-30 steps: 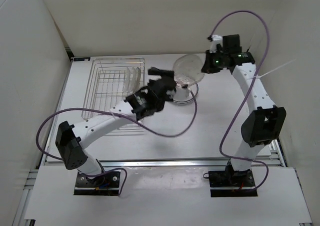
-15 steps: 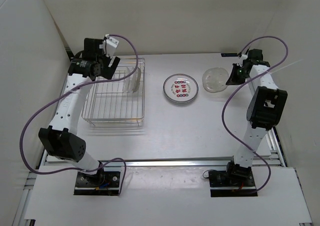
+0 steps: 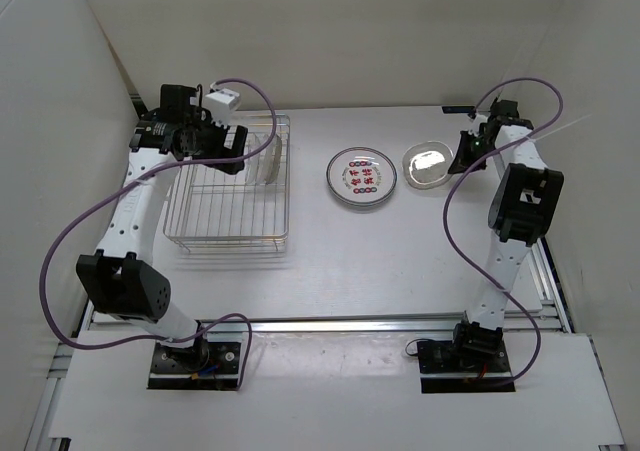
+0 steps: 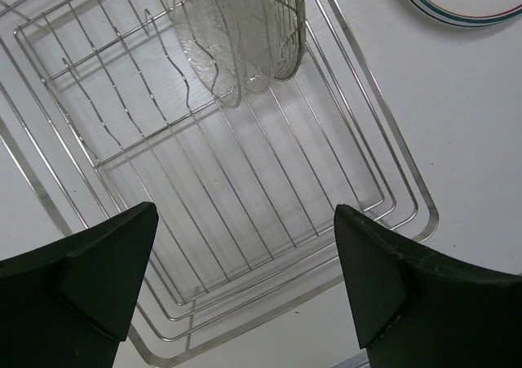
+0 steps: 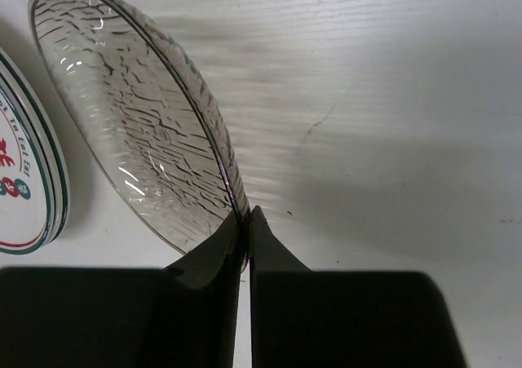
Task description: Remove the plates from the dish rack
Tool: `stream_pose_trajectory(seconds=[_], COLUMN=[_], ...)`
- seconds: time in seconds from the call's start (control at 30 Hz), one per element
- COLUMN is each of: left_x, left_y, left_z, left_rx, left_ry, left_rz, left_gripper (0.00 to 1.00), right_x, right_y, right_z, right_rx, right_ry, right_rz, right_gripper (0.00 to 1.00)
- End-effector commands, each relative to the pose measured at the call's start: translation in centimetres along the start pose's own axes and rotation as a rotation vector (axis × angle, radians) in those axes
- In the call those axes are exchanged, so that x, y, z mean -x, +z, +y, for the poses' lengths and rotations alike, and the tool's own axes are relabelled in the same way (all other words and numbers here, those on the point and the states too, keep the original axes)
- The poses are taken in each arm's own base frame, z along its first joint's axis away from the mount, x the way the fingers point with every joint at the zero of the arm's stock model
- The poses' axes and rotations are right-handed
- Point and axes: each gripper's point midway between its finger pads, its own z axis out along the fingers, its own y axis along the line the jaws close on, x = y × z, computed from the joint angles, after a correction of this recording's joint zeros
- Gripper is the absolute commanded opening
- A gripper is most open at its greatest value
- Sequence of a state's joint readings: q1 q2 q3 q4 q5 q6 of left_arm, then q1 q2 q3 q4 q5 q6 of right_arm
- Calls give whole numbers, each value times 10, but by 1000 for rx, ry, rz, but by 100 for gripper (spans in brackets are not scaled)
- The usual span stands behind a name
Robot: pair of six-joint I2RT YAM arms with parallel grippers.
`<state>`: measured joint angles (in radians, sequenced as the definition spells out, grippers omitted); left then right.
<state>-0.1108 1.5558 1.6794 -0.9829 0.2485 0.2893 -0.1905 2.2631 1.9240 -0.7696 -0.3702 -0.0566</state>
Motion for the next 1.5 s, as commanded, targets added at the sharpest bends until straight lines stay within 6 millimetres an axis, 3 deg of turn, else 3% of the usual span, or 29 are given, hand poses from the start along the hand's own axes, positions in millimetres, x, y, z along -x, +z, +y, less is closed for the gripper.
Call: stream_pose_trajectory(seconds=[0.0, 0.17, 0.43, 0.7, 0.77, 0.83, 0.87, 0.93, 1.0, 1.03, 1.1, 1.13, 1.2, 1.23, 1.3, 1.4, 1.47], left_x=[7, 9, 6, 2, 1, 1, 3, 3, 5, 8, 10, 12, 20, 23, 30, 38, 38], left_y=[-16, -16, -12, -12, -9, -9, -9, -6, 2, 2, 11, 18, 25, 33, 40, 56, 71], left_z=[-14, -22, -24, -27, -27, -27, -26, -25, -19, -18, -16, -11, -10, -5, 0, 10, 15], left_rx=[-52, -64, -76, -84, -84, -84, -82, -72, -42, -39, -38, -32, -66, -78, -92, -125, -142], left_ry=[-3, 13, 0, -7, -8, -8, -14, -32, -63, -75, -114, -134, -165, -182, -192, -218, -238], left_rz=[-57, -66, -59, -67, -66, -66, -74, -78, -84, -96, -97, -96, -113, -122, -146, -172, -164], left_gripper=[100, 100, 100, 100, 100, 100, 100, 100, 100, 100, 100, 100, 100, 100, 100, 100, 94], right_x=[8, 8, -7, -3, -3, -6, -6, -3, -3, 5, 7, 14, 9, 14, 5, -4, -16], right_y=[-13, -14, -1, -1, -1, 1, 1, -8, -17, -33, -47, -67, -83, -101, -120, -135, -146], right_z=[-4, -10, -19, -22, -24, -24, -24, -20, -16, -16, -13, -10, -1, 9, 29, 44, 57], right_rx=[12, -3, -20, -31, -40, -40, -40, -41, -42, -58, -80, -88, -80, -74, -17, 19, 58], right_ry=[-5, 3, 28, 24, 24, 28, 28, 21, 16, 10, 1, -17, -43, -84, -103, -121, -126], right_rz=[-8, -11, 45, 38, 39, 47, 47, 32, 21, -14, -34, -75, -77, -108, -111, -129, -137], right_gripper=[4, 7, 13, 18, 29, 30, 39, 46, 60, 70, 100, 100, 100, 100, 100, 100, 99])
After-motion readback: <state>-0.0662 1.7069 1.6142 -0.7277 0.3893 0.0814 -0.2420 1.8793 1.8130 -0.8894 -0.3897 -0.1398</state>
